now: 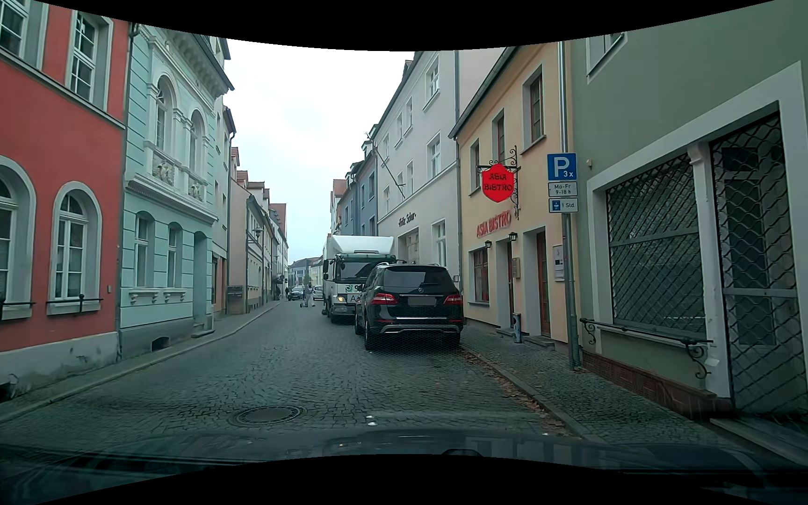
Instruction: Follow the waypoints while adhering to traffic rules and regulations
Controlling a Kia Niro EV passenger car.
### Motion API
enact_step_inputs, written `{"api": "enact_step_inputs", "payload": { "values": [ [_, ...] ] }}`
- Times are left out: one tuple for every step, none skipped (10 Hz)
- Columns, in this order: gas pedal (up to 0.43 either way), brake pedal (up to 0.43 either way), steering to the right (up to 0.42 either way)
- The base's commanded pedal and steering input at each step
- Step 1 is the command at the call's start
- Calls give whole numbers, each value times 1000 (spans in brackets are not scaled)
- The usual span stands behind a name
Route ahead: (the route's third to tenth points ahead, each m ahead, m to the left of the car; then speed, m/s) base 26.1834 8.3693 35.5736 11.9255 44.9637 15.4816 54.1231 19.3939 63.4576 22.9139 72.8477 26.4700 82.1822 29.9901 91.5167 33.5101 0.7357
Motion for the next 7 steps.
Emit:
{"api": "enact_step_inputs", "payload": {
  "values": [
    [0, 43, -104],
    [0, 37, -104],
    [0, 24, -104],
    [0, 18, -104],
    [0, 18, -104],
    [0, 18, -104],
    [0, 12, -104]
  ]
}}
